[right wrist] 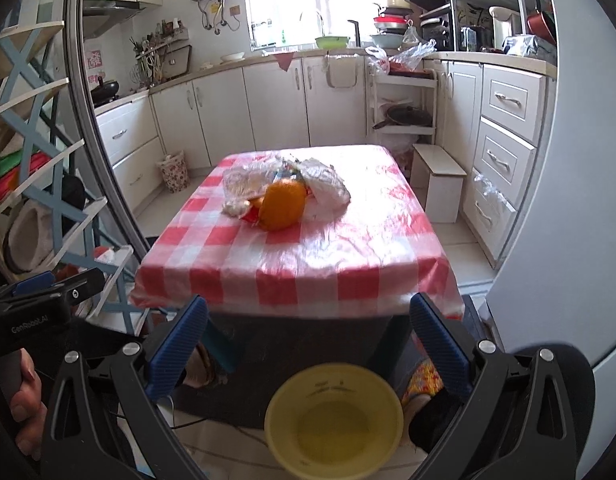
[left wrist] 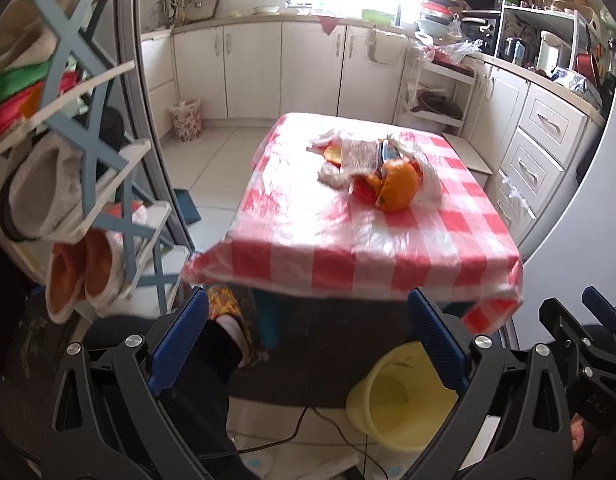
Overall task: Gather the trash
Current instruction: 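Reach the right tool to the orange while the left tool reaches the clear bottle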
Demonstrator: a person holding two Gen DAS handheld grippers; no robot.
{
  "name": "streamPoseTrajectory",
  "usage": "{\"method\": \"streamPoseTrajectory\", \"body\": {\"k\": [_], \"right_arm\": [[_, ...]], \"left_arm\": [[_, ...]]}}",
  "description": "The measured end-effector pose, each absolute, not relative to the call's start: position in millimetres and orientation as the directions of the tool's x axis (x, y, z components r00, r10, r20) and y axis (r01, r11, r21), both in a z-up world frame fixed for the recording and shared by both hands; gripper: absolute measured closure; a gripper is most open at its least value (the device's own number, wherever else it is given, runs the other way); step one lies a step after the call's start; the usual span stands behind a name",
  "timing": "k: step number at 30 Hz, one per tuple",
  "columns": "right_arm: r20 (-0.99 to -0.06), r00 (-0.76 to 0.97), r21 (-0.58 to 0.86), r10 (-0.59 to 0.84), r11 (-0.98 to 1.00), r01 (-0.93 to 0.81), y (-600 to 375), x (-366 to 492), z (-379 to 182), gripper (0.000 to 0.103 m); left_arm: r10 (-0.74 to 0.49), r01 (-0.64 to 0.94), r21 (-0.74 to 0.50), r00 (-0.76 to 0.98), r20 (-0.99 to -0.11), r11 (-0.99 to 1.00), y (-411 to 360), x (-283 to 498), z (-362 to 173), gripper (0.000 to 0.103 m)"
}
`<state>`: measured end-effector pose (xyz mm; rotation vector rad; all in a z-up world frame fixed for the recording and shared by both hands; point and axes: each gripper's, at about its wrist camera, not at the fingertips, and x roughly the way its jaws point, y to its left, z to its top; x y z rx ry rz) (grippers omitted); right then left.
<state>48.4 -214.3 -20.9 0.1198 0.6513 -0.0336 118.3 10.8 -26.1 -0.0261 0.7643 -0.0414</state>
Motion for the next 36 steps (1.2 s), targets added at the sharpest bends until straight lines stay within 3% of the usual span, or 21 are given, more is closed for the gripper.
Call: {"method": "streamPoseTrajectory", "body": {"k": [16, 36], "right_arm": [[-0.603, 0.797, 0.109, 0.000, 0.991, 0.083, -222, 68, -31, 0.006], [-0.566, 0.824, 0.091, 0.000, 0.994, 0.063, -215, 75, -21, 0.006]], "left_arm": [[0.008, 0.011, 0.024, 0.731, -0.682, 1.000, -1, 135, -30, 0.008], [-0.018, 0.029, 0.006, 0.756, -0.654, 1.000, -1, 135, -19, 0.008]]}}
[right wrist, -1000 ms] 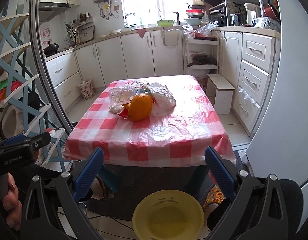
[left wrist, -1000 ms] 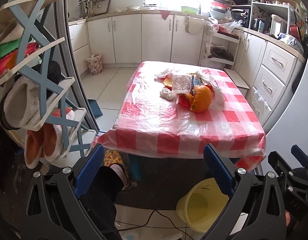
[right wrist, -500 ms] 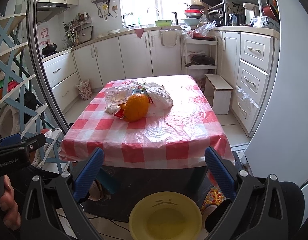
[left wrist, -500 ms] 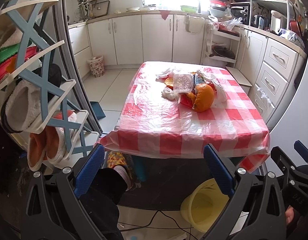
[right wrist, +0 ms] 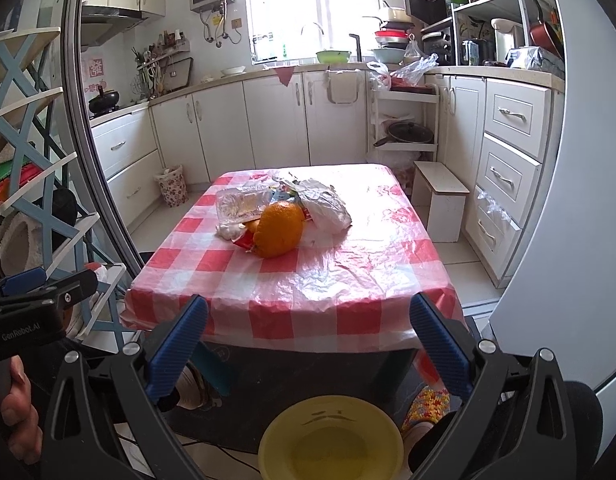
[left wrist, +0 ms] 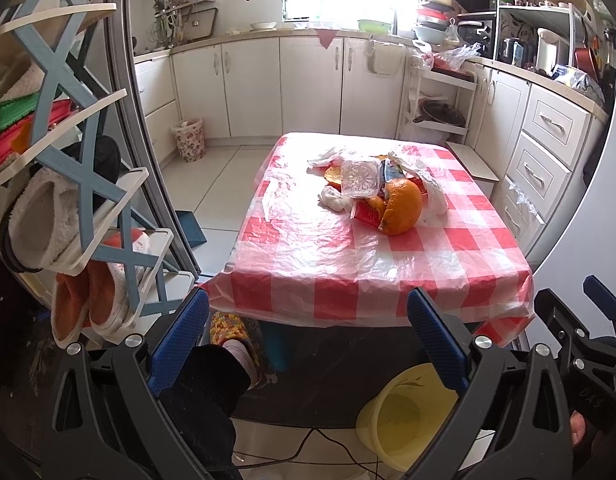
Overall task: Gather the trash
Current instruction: 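Reach the right tool to the orange while the left tool reaches the clear bottle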
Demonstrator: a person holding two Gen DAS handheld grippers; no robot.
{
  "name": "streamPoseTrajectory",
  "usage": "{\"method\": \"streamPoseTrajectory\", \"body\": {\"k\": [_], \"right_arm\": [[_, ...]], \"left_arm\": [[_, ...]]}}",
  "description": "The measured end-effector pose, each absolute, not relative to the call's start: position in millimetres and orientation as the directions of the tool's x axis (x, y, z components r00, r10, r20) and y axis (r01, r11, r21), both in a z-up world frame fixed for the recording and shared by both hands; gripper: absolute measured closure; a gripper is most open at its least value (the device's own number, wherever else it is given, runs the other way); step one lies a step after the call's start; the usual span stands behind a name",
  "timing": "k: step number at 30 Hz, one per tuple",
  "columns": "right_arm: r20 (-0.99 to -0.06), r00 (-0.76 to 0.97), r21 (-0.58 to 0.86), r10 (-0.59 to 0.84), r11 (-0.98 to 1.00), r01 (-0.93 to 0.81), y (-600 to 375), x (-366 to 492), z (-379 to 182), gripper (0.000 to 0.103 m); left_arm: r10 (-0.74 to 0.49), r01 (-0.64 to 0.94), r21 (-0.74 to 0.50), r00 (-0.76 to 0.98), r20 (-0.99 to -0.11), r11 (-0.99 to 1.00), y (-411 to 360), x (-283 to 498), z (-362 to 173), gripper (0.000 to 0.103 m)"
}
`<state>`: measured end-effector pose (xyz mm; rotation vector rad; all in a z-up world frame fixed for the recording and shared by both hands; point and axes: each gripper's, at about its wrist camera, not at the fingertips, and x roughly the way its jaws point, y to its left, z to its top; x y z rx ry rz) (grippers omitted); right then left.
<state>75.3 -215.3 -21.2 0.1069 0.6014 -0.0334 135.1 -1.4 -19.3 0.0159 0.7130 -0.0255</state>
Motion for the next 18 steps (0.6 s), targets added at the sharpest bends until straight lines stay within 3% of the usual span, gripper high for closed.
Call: {"method": "streamPoseTrajectory", "body": {"k": [9, 18], "right_arm": [[-0.568, 0.822, 0.088, 0.036, 0.996, 0.018, -212, 111, -20, 0.006], [-0.648, 0.758, 0.121, 0.081, 0.993, -0.003, -222, 197, -50, 0.006]], "left_arm": [[-0.022, 0.063, 0.047, 0.792, -0.610, 0.997, -13, 171, -18, 0.008], [-0.050, 0.092, 0.031, 0.760, -0.648, 0.995, -35, 285, -41, 0.008]]}}
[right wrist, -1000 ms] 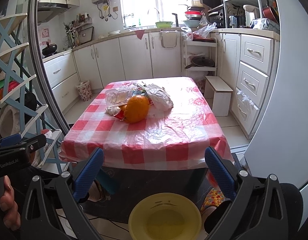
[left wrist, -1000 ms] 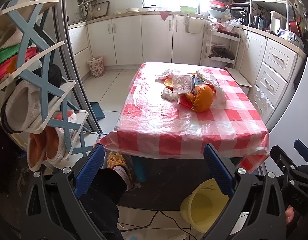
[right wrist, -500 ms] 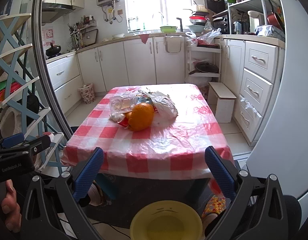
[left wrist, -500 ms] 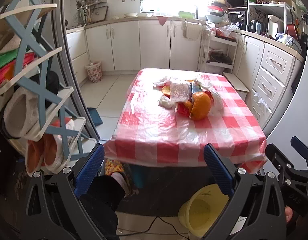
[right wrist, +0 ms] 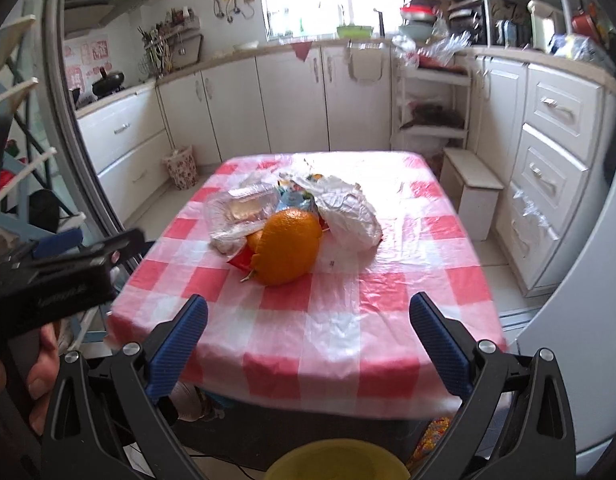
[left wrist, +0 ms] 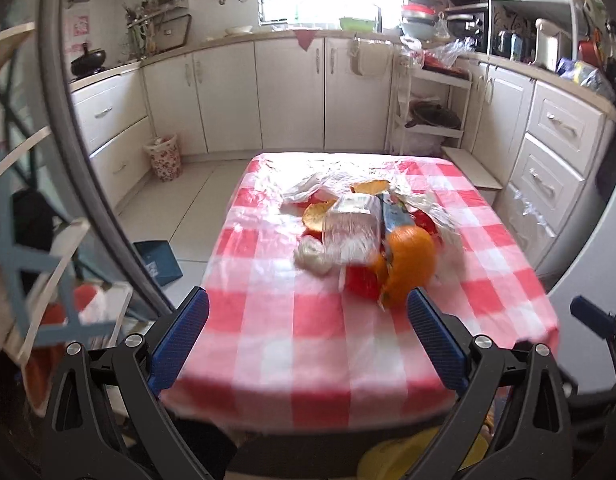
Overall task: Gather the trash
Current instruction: 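Reach the right tool to the orange while the left tool reaches the clear bottle, then close the right tool on the orange while the left tool grasps the clear bottle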
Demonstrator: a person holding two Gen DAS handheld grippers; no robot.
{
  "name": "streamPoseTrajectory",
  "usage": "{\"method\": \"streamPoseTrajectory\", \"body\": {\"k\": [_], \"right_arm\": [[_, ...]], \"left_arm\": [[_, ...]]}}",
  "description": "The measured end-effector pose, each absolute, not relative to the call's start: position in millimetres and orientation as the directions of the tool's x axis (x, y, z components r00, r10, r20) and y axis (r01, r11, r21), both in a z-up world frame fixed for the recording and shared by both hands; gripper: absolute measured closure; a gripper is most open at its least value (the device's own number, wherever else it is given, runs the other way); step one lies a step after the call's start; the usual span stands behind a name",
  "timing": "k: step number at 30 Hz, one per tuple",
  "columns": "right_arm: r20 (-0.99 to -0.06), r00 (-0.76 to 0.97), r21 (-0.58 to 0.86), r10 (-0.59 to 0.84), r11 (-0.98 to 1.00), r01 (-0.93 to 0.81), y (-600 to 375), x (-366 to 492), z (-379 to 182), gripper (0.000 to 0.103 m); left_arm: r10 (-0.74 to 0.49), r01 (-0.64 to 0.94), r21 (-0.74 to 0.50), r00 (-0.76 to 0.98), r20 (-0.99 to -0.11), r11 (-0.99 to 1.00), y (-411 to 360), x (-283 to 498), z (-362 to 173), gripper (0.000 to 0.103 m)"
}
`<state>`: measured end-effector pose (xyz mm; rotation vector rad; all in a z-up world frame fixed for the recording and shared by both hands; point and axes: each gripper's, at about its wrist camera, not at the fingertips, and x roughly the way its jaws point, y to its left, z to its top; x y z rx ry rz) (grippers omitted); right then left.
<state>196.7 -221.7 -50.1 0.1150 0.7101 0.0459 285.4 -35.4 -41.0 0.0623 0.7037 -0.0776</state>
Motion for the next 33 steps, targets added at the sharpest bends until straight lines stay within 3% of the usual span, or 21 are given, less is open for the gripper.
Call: {"method": "streamPoseTrajectory", "body": {"k": [6, 15, 17, 18, 19, 25, 33], "right_arm": [[-0.708, 0.696, 0.174, 0.117, 0.985, 0.011, -224, 248, -81, 0.006], [-0.757, 0.633, 0.218, 0.162, 0.976, 0.011, -225, 287, -104, 0.006], [-0.760, 0.629, 0.220, 0.162, 0.975, 0.015, -225, 297, -106, 0.006], [-0.763, 0.626, 0.224, 0.163, 0.974, 0.019, -226, 303, -108, 0.006], [-0.768, 0.617, 0.238, 0.170, 0.971, 0.029, -227, 308, -110, 0.006], [-0.786, 0.573, 0.336, 0.232, 0.938, 0.081, -231, 319, -120, 0.006], [-0.774, 0.591, 0.350, 0.228, 0.931, 0.100, -223, 328, -118, 0.006]], "left_arm": [[-0.059, 0.123, 0.047, 0.740, -0.670, 0.991, -59, 359, -57, 0.008], [-0.114, 0.144, -0.035, 0.597, -0.794, 0.989, -79, 452, -100, 0.008], [-0.126, 0.152, -0.046, 0.577, -0.807, 0.987, -81, 458, -103, 0.018], [-0.139, 0.162, -0.056, 0.561, -0.816, 0.985, -82, 461, -105, 0.033], [-0.146, 0.163, -0.066, 0.548, -0.823, 0.984, -80, 463, -107, 0.038], [-0.220, 0.160, -0.156, 0.569, -0.792, 0.975, -59, 452, -99, 0.048], [-0.306, 0.155, -0.267, 0.588, -0.748, 0.951, -22, 425, -86, 0.049]]}}
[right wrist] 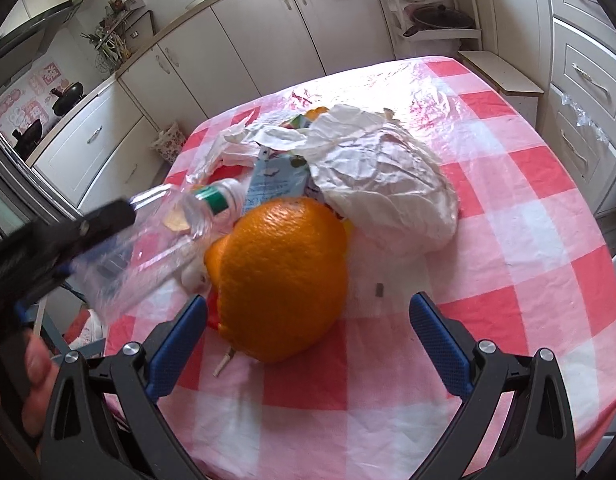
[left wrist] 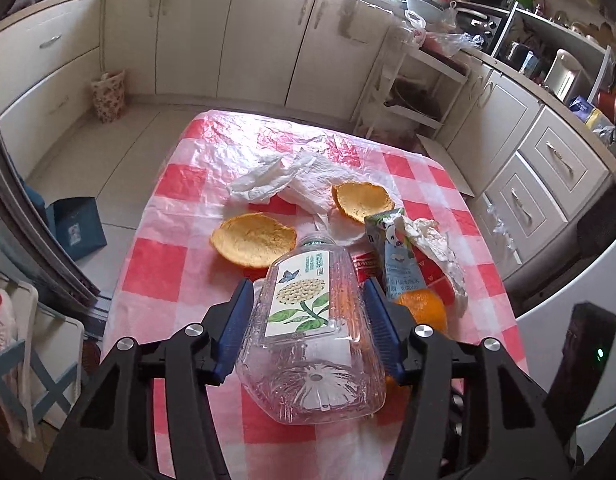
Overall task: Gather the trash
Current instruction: 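Close the right tool on the orange while the left tool grasps the clear bottle, then drop the orange into the yellow bucket while the left tool drops the bottle there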
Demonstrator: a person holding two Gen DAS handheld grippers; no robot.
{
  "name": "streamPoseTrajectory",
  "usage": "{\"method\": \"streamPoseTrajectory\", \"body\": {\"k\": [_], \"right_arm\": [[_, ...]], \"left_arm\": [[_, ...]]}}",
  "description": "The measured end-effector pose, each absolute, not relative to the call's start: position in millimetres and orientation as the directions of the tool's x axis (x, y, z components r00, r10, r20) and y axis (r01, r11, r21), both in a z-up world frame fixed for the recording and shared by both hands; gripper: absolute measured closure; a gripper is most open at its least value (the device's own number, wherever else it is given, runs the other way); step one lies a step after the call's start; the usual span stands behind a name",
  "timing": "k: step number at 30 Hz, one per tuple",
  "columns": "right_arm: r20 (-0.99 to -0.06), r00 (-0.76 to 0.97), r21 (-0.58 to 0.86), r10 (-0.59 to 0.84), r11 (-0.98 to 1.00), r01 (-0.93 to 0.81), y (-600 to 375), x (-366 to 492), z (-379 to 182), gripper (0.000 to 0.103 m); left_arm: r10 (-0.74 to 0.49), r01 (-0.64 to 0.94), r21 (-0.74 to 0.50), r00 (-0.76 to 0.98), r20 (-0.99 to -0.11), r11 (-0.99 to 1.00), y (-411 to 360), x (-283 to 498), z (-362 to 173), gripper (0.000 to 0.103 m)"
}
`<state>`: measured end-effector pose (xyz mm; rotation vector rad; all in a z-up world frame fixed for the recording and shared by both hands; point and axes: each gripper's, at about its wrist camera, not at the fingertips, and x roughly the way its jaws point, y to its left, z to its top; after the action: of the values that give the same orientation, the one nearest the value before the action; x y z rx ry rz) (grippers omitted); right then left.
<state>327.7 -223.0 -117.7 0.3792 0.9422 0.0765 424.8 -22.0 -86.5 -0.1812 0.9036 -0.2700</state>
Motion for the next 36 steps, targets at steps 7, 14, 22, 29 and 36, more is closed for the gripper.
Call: {"method": "streamPoseTrajectory", "body": {"k": [7, 14, 22, 29, 36], "right_arm": [[-0.771, 0.551, 0.420, 0.320, 0.905, 0.063, -219, 340, -130, 0.037], [-0.760, 0.540, 0.455, 0.362, 0.890, 0.044, -230, 333, -131, 0.052], [-0.735, 0.551, 0.470, 0.396, 0.883, -0.008, -233, 320, -123, 0.063], [-0.725, 0.574, 0.435, 0.381, 0.899, -0.048, -240, 305, -113, 0.063], [-0.714, 0.513, 0.565, 0.476, 0.825, 0.021, -269, 296, -139, 0.060]], "left_arm": [[-0.358, 0.205, -0.296, 0.452, -0.817, 0.933, -14, 418, -114, 0.047], [-0.329, 0.196, -0.269, 0.426, -0.843, 0.943, -18, 425, -126, 0.035], [-0.293, 0.204, -0.222, 0.453, -0.842, 0.954, -30, 423, -127, 0.051], [-0.318, 0.169, -0.270, 0.525, -0.789, 0.948, -10, 419, -110, 0.051], [-0.330, 0.159, -0.290, 0.507, -0.796, 0.944, -9, 414, -119, 0.051]]}}
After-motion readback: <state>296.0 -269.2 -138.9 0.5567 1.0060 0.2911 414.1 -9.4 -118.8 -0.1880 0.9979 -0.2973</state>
